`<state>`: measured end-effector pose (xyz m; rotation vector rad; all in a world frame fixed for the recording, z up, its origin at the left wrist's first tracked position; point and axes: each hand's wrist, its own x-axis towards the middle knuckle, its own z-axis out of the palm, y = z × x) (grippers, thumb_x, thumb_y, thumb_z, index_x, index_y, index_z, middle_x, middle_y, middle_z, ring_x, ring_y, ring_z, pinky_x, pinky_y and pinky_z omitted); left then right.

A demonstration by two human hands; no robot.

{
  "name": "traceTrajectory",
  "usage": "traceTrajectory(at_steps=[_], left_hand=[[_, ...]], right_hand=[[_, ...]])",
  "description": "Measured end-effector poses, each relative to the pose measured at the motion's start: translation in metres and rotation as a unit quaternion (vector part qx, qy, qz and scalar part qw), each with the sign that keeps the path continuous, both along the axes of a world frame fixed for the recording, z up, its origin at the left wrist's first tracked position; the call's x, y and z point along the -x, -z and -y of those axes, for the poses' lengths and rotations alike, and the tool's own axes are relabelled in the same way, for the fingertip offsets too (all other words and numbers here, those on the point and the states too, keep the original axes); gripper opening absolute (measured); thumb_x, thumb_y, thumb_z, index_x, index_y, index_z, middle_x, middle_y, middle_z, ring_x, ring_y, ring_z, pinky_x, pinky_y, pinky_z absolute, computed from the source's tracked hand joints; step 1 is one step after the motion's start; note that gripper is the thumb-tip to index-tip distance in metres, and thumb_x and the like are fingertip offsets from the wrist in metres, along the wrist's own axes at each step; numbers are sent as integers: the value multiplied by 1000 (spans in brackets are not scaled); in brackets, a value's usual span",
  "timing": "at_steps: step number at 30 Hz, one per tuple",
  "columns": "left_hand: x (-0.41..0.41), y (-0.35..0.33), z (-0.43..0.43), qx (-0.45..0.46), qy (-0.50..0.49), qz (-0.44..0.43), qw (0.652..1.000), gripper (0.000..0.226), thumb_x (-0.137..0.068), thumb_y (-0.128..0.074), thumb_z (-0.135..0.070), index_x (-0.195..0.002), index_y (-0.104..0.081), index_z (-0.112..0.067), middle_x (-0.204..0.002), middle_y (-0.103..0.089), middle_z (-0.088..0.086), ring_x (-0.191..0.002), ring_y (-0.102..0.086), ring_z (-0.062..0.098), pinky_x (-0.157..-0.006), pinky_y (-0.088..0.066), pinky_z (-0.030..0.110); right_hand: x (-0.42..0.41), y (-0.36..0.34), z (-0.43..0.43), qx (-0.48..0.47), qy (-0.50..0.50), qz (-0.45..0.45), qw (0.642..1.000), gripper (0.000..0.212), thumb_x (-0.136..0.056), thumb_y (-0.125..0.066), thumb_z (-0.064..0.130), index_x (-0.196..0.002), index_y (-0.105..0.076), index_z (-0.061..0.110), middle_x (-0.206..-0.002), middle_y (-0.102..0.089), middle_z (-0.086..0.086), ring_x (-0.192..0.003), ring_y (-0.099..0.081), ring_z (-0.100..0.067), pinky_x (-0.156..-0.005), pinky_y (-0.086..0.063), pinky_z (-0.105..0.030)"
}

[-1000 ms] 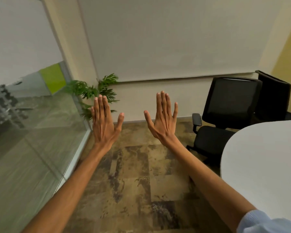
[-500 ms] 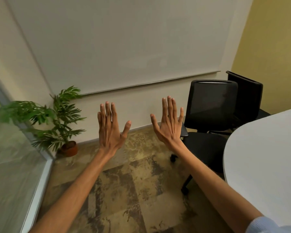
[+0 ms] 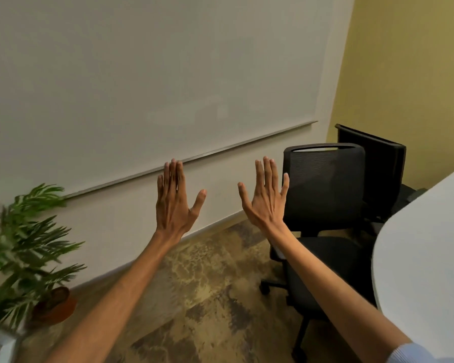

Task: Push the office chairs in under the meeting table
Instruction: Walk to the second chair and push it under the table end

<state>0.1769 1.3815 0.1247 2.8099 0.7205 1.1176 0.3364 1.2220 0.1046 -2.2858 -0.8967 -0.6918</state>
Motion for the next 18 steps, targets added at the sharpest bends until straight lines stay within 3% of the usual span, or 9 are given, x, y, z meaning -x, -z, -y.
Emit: traceTrajectory(at_steps=[10, 18], left_hand=[[-186, 22, -126, 1, 107, 2, 994, 83, -96, -30, -58, -155, 3, -10, -164, 5, 9, -150, 8, 21, -123, 1, 39], [-349, 19, -234, -26, 235, -16, 971, 83, -96, -33, -56, -155, -2, -6, -163, 0, 13, -150, 7, 22, -122, -5, 45]], right_hand=[[-150, 21, -91, 20, 105, -14, 994, 75, -96, -23, 61, -155, -8, 17, -163, -1, -5, -149, 8, -16, -119, 1, -52], [-263, 33, -175, 11, 213, -22, 977, 74, -96, -25, 60, -154, -12, 16, -163, -2, -4, -149, 7, -15, -118, 5, -52]])
